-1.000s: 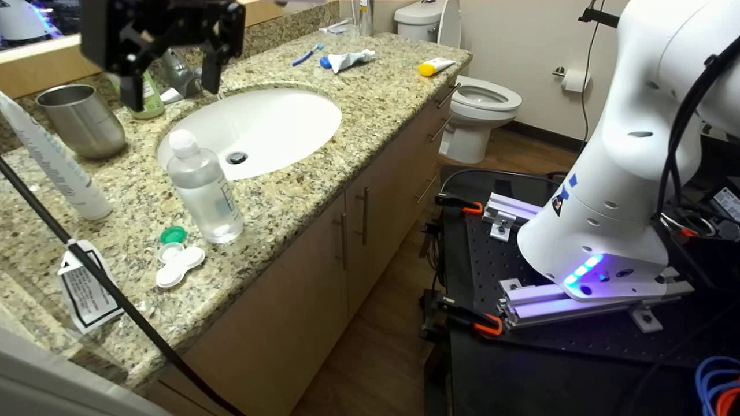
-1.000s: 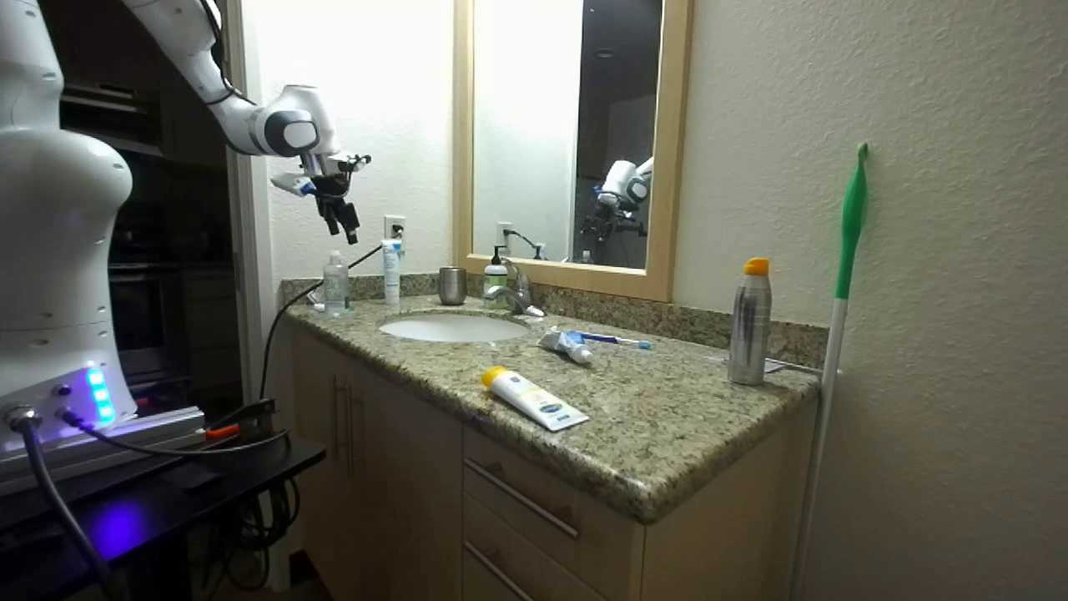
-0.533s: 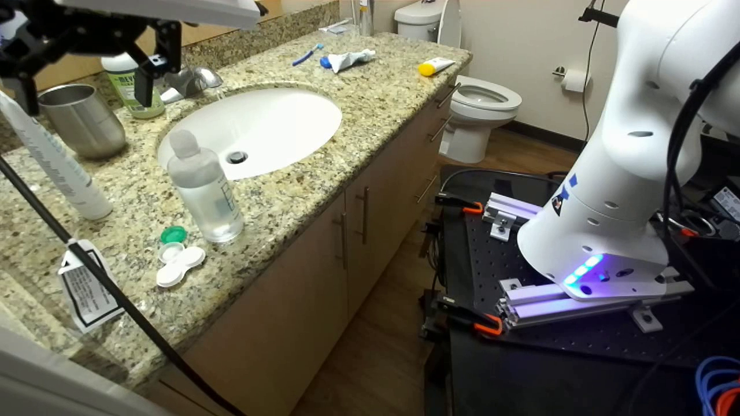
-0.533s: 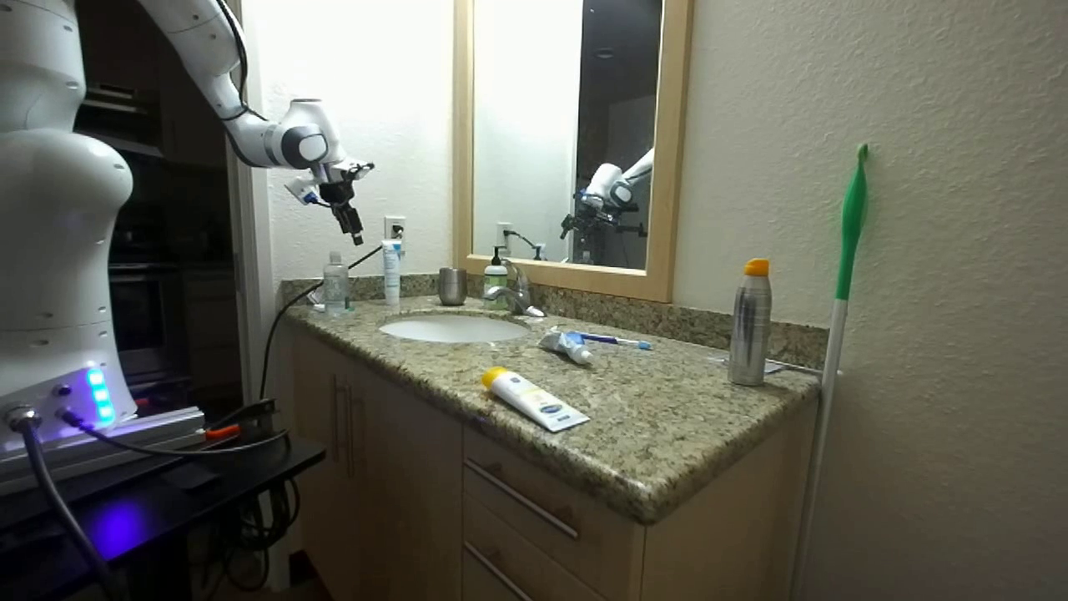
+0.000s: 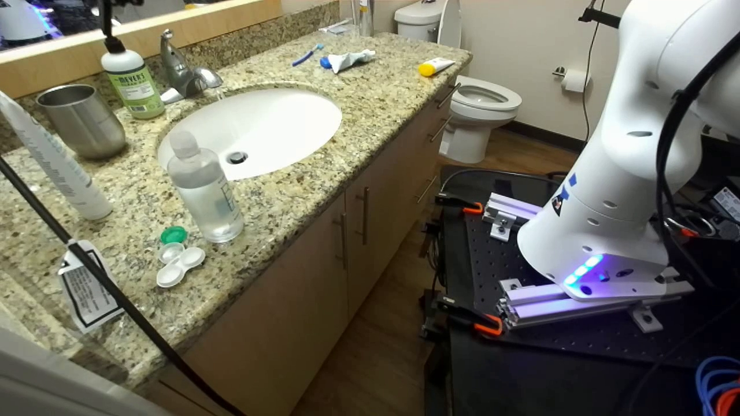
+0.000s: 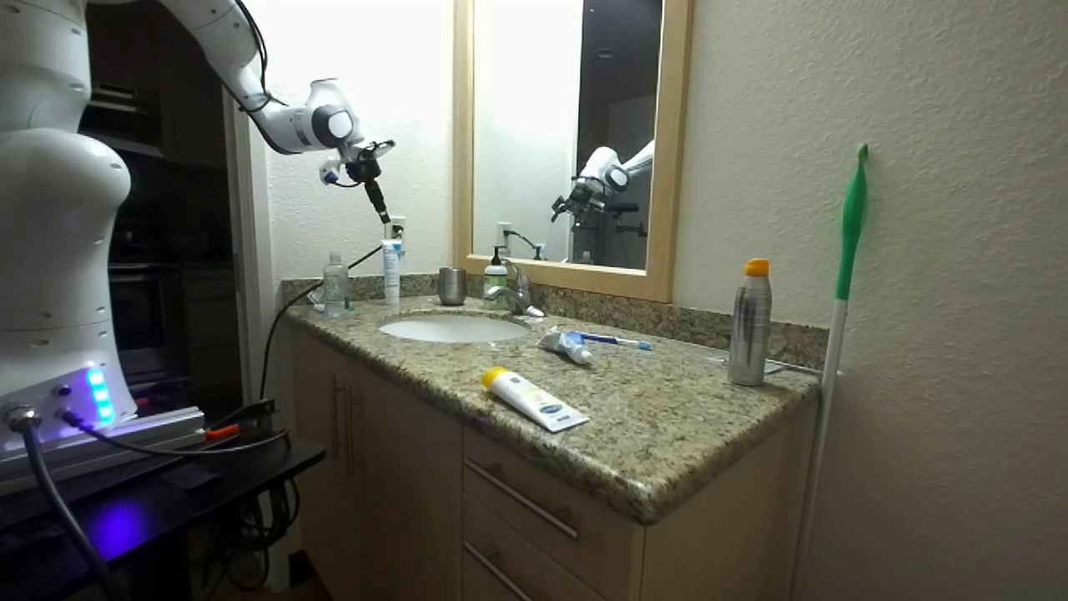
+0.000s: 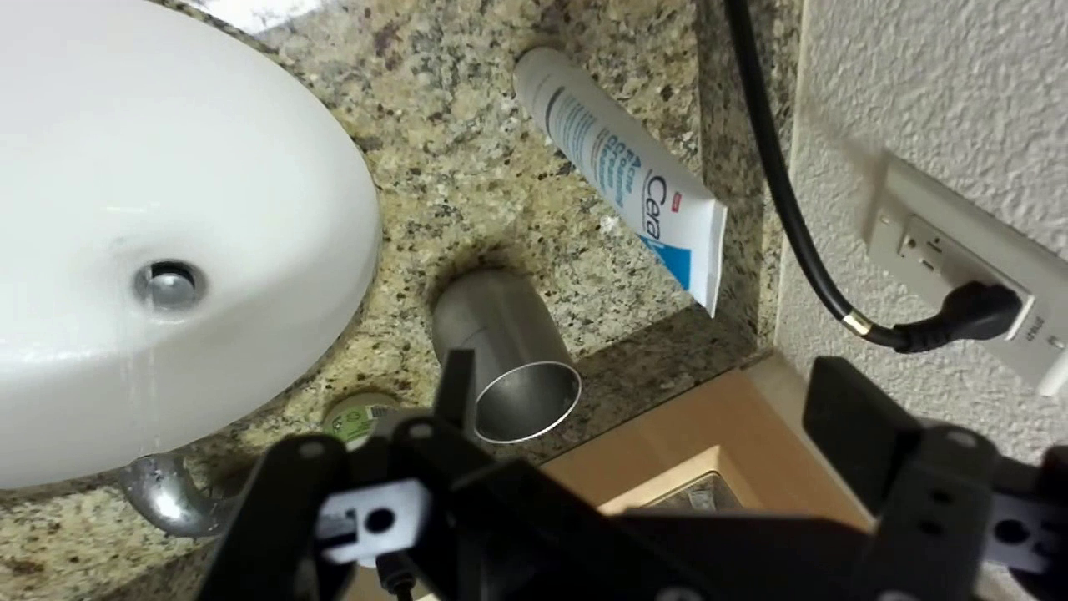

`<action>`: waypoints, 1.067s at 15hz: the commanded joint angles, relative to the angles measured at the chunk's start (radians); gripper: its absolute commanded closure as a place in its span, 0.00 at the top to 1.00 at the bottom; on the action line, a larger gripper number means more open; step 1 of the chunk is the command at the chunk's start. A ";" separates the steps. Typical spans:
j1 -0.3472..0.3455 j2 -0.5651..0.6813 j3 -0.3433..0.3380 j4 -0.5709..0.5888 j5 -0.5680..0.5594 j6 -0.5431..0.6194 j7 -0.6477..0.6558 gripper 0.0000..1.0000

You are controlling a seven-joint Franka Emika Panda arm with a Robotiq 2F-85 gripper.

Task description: Move the white bottle to the right side of the sink counter

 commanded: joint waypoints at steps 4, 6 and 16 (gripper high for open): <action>0.013 0.016 0.005 0.119 0.115 -0.268 -0.157 1.00; 0.014 0.050 -0.002 0.208 0.106 -0.363 -0.146 1.00; -0.009 0.182 -0.024 0.285 0.129 -0.366 -0.171 1.00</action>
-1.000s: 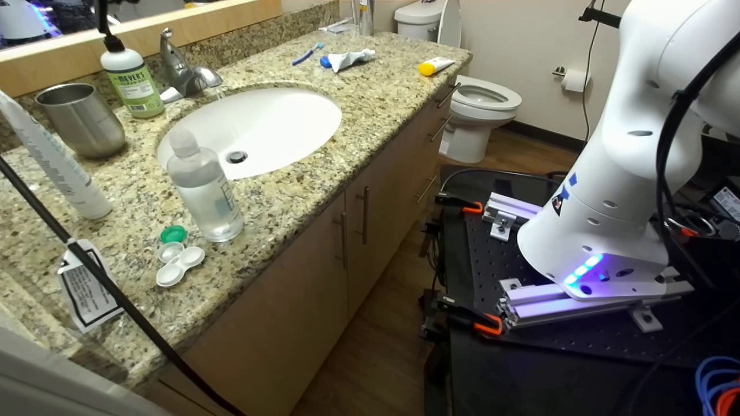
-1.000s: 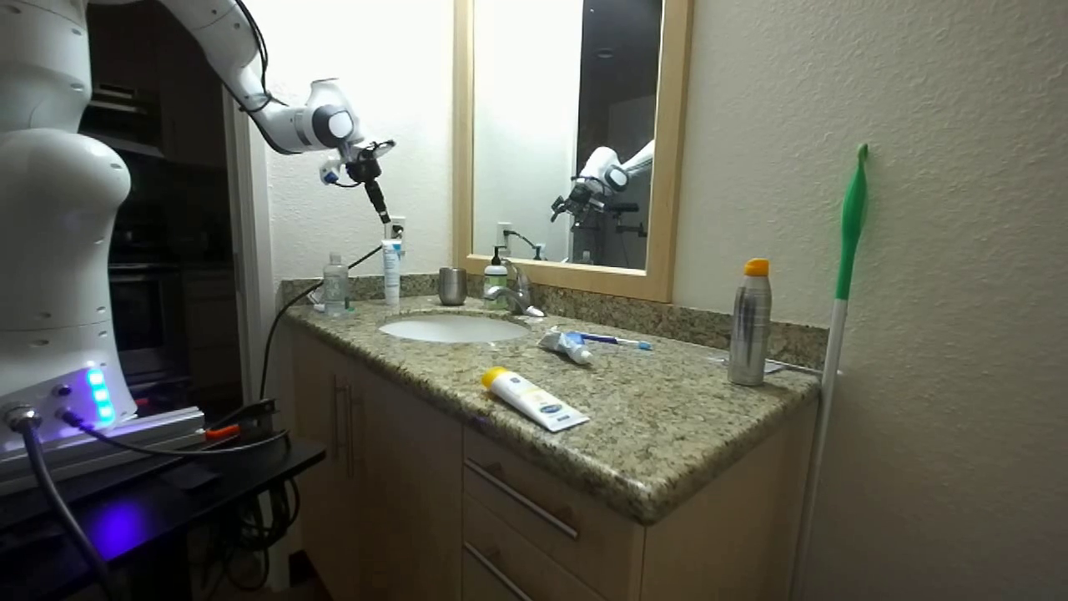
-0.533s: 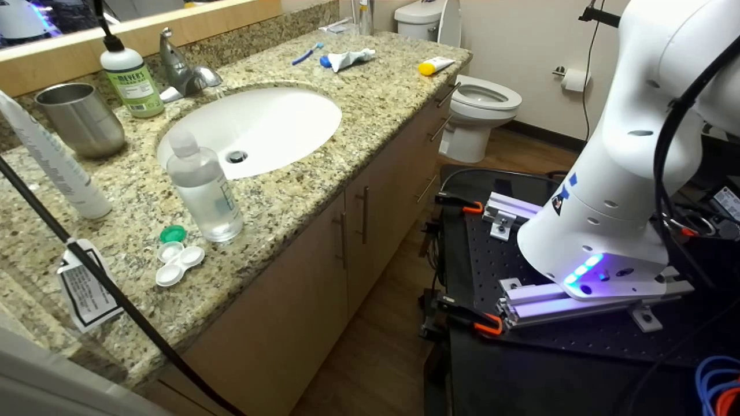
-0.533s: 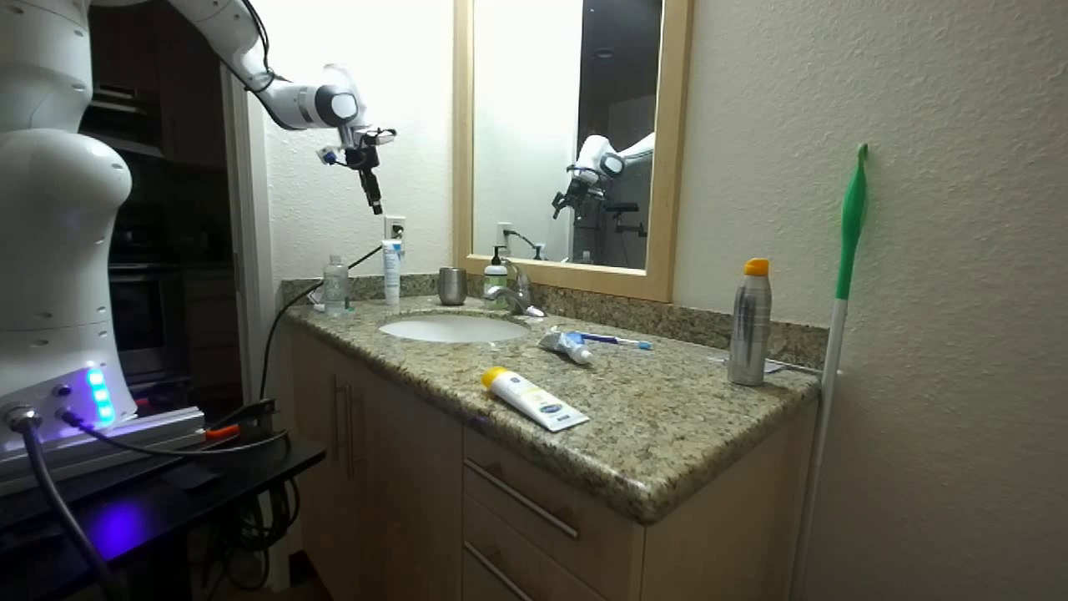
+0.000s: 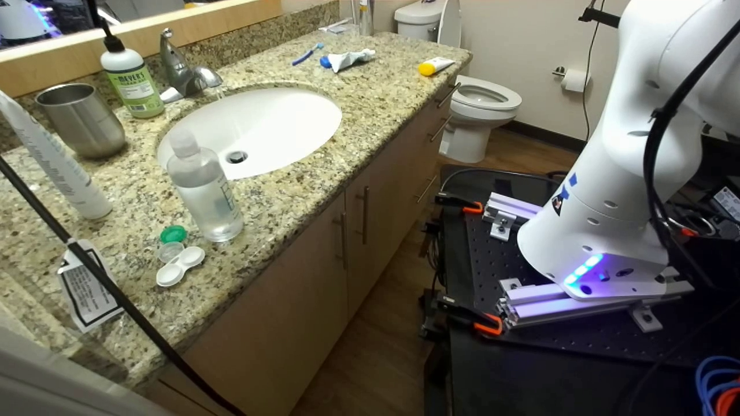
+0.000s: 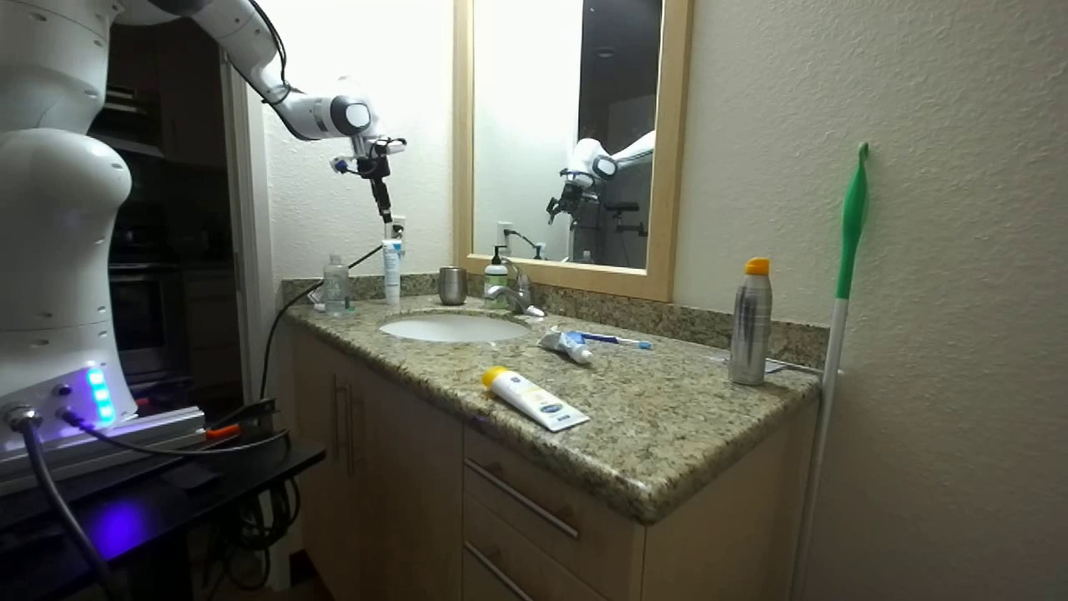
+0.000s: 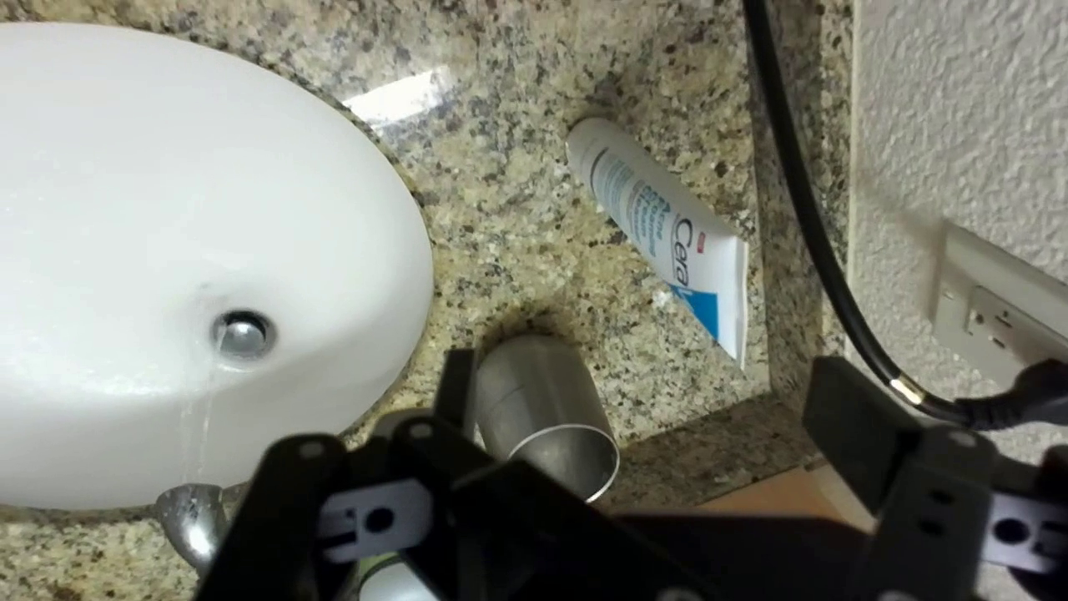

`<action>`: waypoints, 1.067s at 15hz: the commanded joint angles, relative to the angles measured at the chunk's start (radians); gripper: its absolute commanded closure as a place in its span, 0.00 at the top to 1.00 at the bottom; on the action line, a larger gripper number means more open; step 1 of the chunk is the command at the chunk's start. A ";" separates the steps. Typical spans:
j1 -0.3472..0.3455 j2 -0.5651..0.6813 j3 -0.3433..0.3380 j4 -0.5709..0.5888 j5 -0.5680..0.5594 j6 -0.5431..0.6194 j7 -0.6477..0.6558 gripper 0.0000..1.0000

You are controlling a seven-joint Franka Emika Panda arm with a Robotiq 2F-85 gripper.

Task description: Move the white bottle to the right side of the sink counter

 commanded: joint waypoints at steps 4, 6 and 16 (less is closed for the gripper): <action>-0.003 0.077 -0.040 0.006 0.094 0.069 -0.122 1.00; -0.007 0.106 -0.046 0.008 0.115 0.117 -0.152 1.00; 0.018 0.059 -0.039 0.004 0.110 0.133 -0.160 1.00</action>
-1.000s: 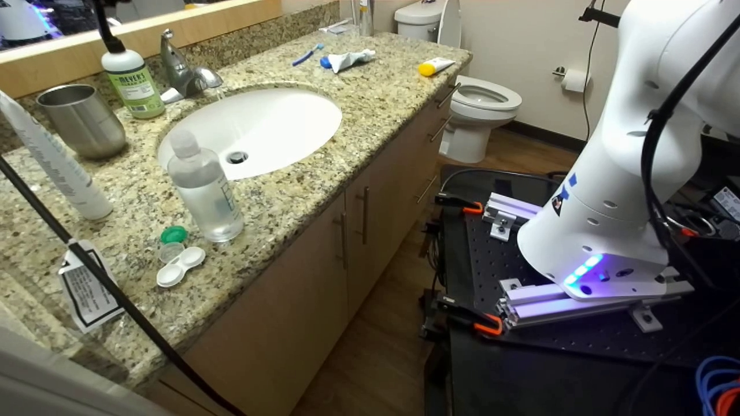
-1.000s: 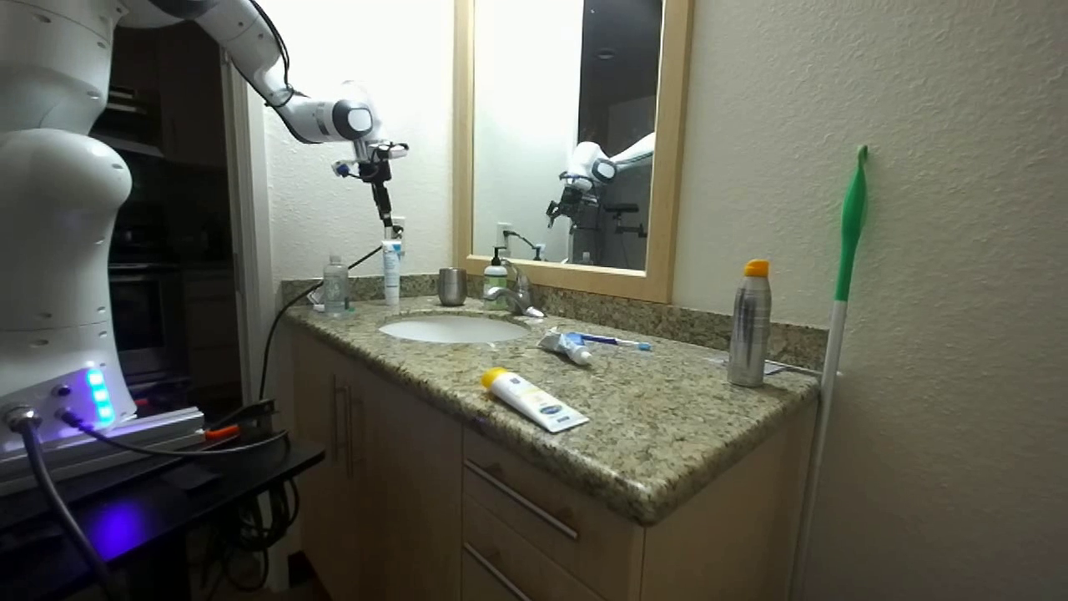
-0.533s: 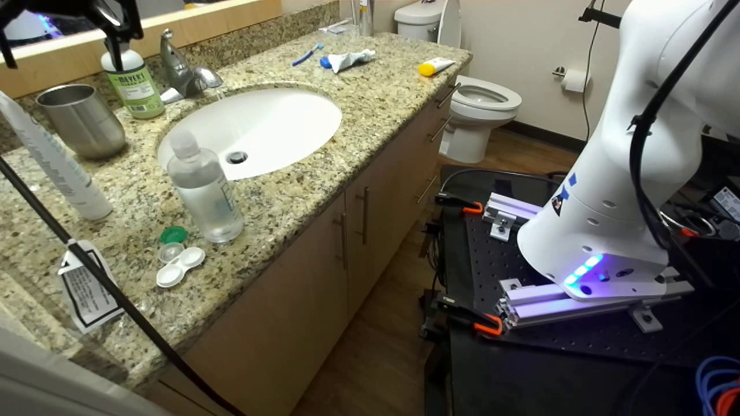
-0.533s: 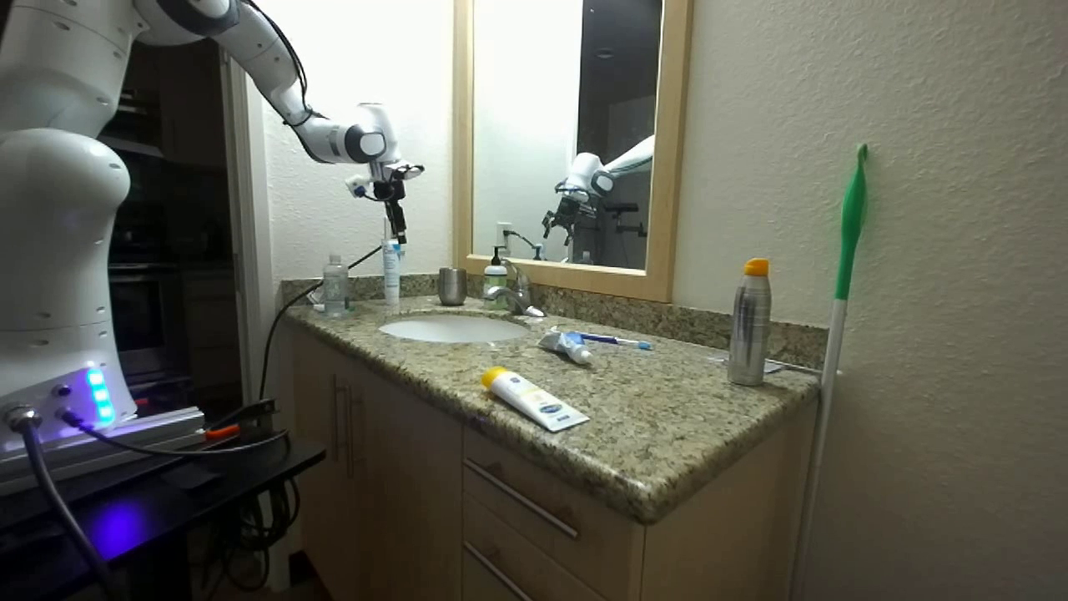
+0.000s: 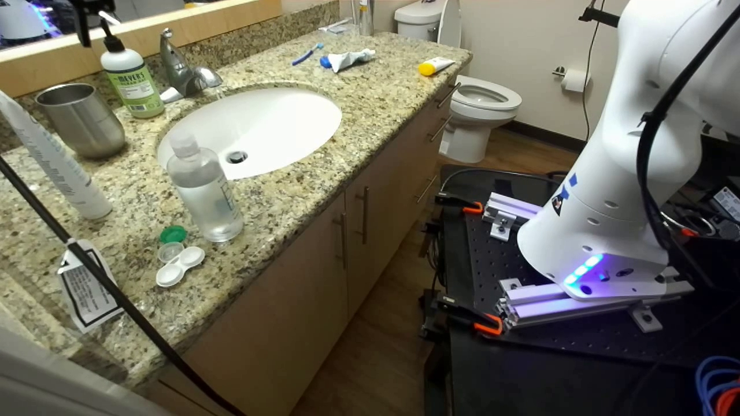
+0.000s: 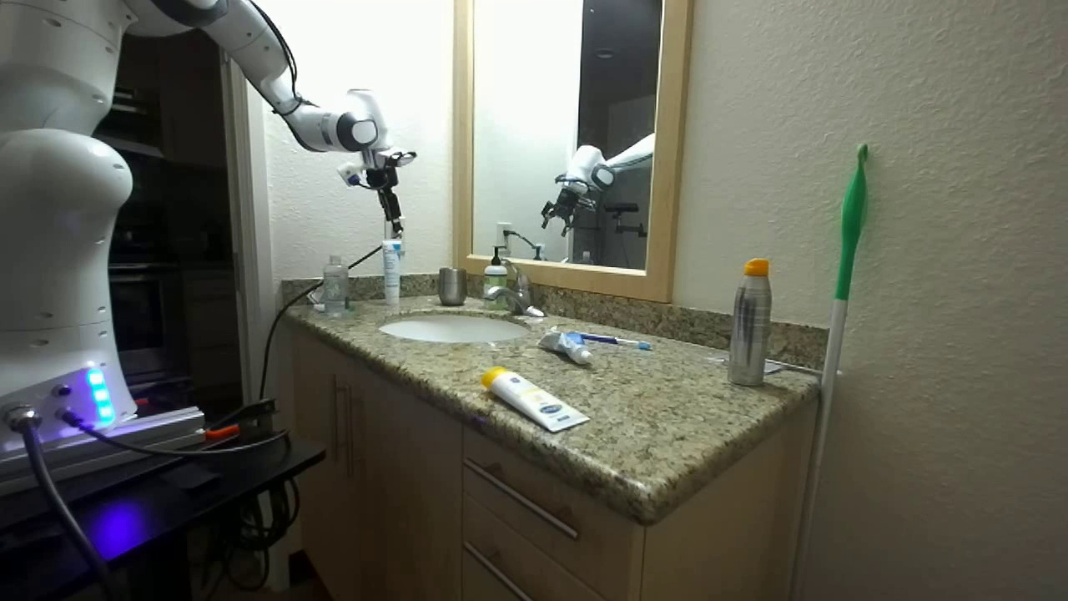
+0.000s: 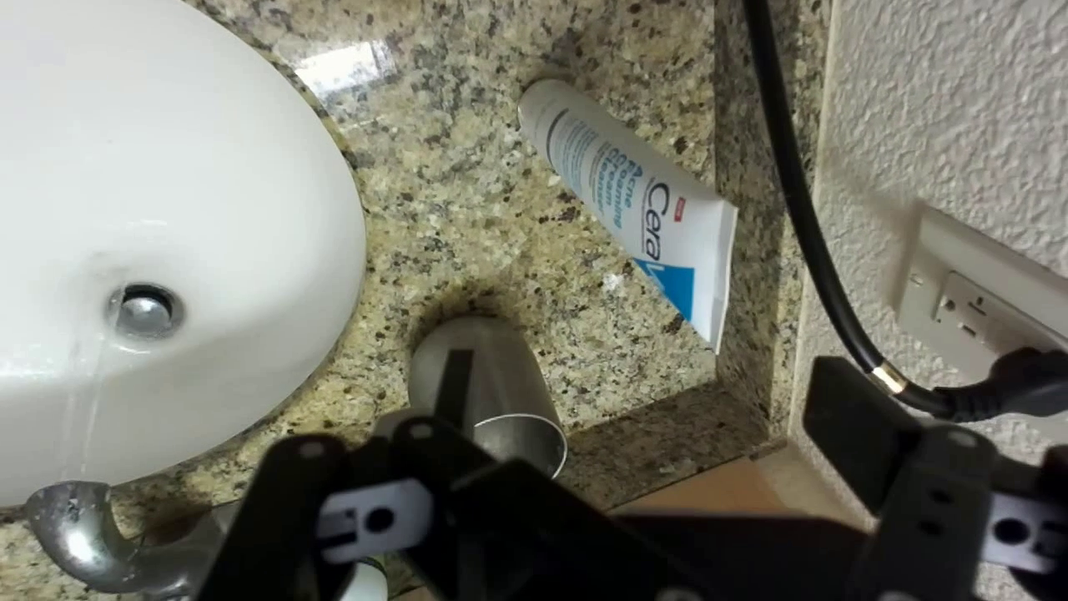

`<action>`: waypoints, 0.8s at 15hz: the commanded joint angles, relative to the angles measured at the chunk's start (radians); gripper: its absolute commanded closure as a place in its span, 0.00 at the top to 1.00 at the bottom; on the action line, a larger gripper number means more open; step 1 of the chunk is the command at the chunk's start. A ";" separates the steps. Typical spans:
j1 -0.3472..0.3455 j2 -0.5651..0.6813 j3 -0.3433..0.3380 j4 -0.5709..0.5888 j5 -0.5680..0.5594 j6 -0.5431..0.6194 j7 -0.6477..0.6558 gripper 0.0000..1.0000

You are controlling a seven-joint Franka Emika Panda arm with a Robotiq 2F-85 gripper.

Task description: Move the white bottle to the right side of the sink counter

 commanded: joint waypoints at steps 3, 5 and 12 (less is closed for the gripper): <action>0.010 0.043 -0.008 0.018 0.005 0.000 0.003 1.00; 0.017 0.074 0.001 0.018 0.018 0.037 -0.004 1.00; 0.039 0.093 -0.008 0.014 0.028 0.064 0.000 1.00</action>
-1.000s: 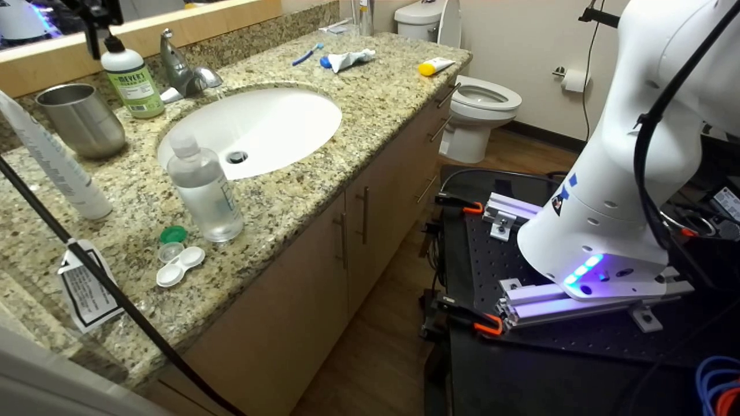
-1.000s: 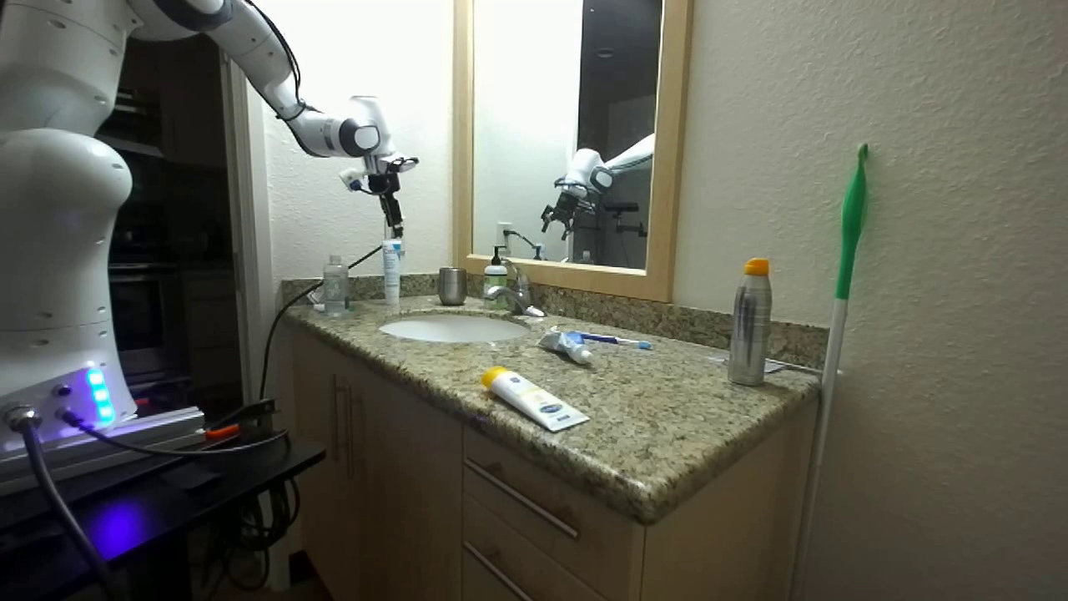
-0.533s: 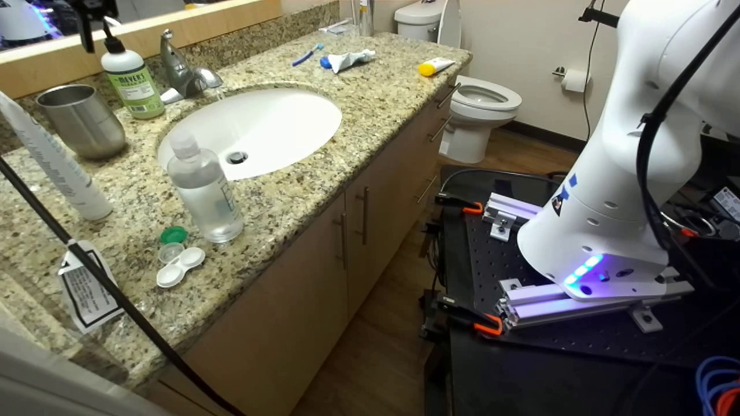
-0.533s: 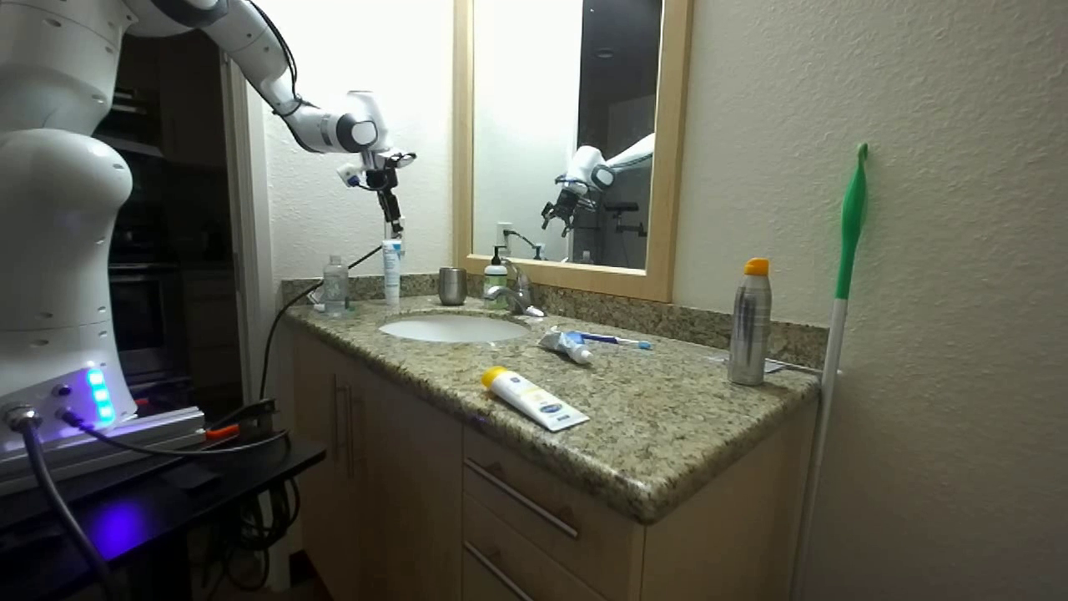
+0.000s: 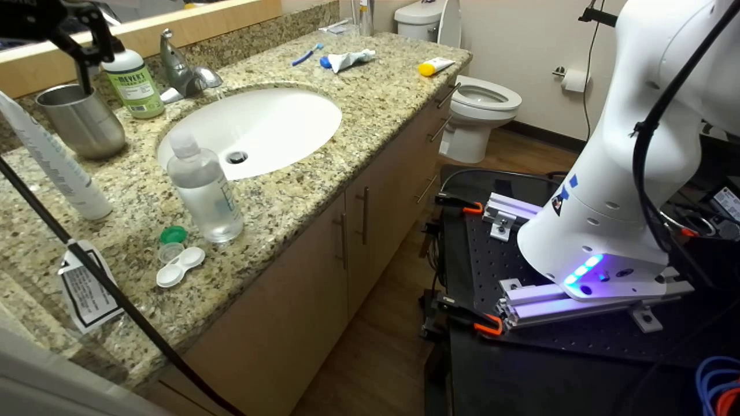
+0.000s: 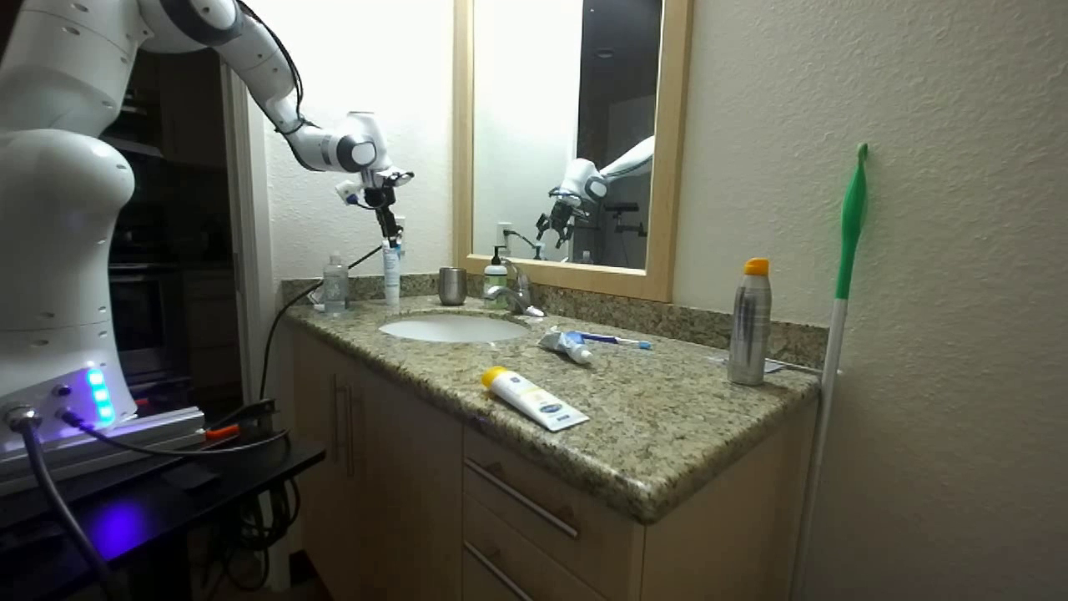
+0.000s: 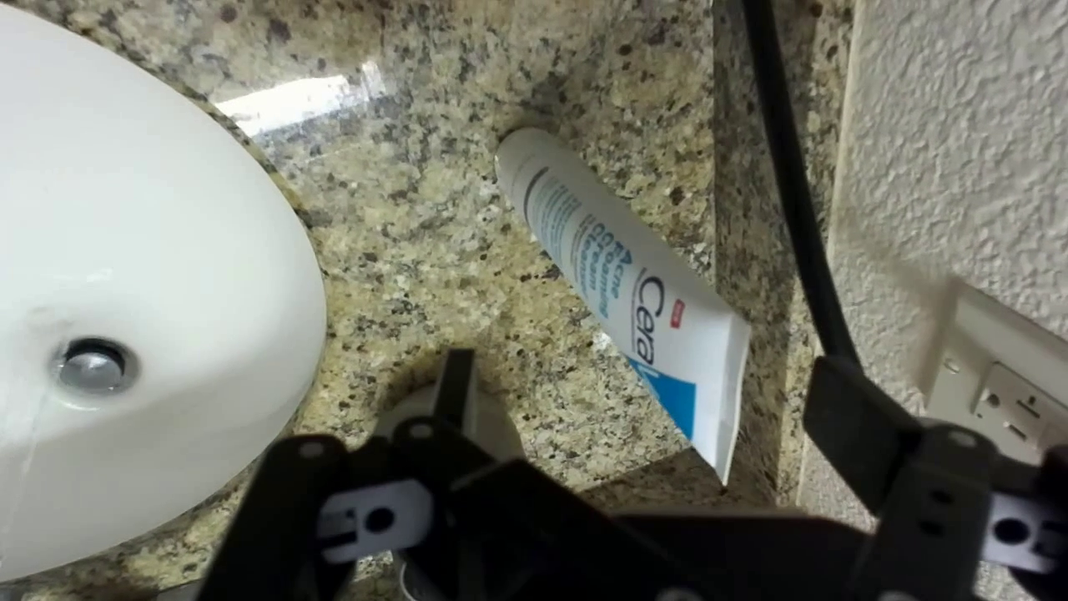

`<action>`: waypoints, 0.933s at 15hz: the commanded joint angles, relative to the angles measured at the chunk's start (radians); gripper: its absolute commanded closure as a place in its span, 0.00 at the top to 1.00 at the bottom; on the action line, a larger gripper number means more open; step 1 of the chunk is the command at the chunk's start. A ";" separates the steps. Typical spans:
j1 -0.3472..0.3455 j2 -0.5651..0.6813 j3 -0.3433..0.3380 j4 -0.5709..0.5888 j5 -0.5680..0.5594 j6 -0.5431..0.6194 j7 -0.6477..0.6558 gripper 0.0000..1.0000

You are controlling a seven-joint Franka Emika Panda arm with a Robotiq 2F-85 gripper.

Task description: Move the white bottle to the right side of the sink counter

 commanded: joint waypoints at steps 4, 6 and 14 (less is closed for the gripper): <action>-0.002 0.020 -0.008 0.002 0.026 0.005 -0.025 0.74; -0.009 0.017 0.008 -0.001 0.051 -0.002 -0.060 0.64; -0.014 0.018 0.008 0.005 0.102 -0.006 -0.112 0.08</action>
